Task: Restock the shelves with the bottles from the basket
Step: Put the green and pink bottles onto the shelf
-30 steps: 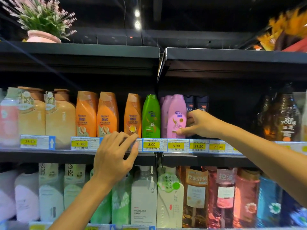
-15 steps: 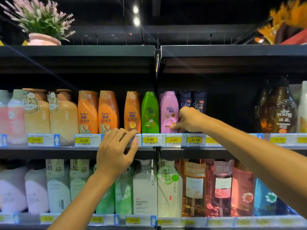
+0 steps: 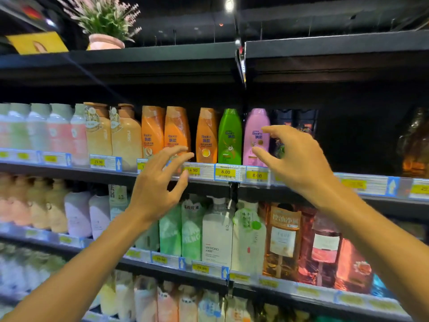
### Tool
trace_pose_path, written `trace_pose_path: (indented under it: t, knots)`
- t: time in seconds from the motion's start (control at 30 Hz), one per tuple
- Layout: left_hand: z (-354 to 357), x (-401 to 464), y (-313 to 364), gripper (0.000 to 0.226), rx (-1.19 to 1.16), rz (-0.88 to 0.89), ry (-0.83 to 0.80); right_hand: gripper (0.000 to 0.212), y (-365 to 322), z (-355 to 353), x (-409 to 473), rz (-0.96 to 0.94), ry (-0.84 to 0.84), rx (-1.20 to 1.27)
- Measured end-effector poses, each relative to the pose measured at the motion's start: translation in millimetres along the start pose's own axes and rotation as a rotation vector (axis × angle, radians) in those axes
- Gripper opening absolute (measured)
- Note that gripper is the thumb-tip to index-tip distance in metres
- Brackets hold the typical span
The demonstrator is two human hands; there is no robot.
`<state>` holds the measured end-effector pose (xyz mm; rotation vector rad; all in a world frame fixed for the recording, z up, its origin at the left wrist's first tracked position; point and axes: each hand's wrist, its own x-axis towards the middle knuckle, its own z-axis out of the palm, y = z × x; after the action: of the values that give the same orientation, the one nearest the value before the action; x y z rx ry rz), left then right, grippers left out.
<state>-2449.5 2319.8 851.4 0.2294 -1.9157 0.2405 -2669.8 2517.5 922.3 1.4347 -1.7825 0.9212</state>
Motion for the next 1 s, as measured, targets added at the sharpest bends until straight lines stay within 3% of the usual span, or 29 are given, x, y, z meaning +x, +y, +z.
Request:
trace_pose_path:
  t: [0.07, 0.13, 0.3, 0.43, 0.57, 0.67, 0.8, 1.0]
  knots:
    - [-20, -13, -2, 0.037, 0.085, -0.013, -0.053, 0.043, -23, 10, -24, -0.175, 0.067, 0.144]
    - [-45, -35, -5, 0.037, 0.176, -0.032, -0.141, 0.043, -46, 33, -51, -0.292, 0.016, 0.254]
    - [-128, -133, -12, 0.047, 0.405, -0.196, -0.490, 0.049, -101, 124, -118, -0.381, -0.265, 0.451]
    - [-211, -231, -4, 0.053, 0.508, -0.439, -0.659, 0.054, -166, 195, -184, -0.330, -0.550, 0.618]
    - [-283, -331, 13, 0.053, 0.570, -0.613, -0.760, 0.054, -246, 241, -264, -0.345, -0.826, 0.737]
    - [-341, -419, 27, 0.068, 0.571, -0.788, -0.792, 0.055, -310, 252, -326, -0.360, -1.033, 0.748]
    - [-408, -514, 30, 0.075, 0.545, -0.950, -0.786, 0.035, -377, 285, -391, -0.371, -1.233, 0.746]
    - [-478, -615, 38, 0.054, 0.511, -1.156, -0.798, 0.060, -449, 301, -445, -0.379, -1.343, 0.643]
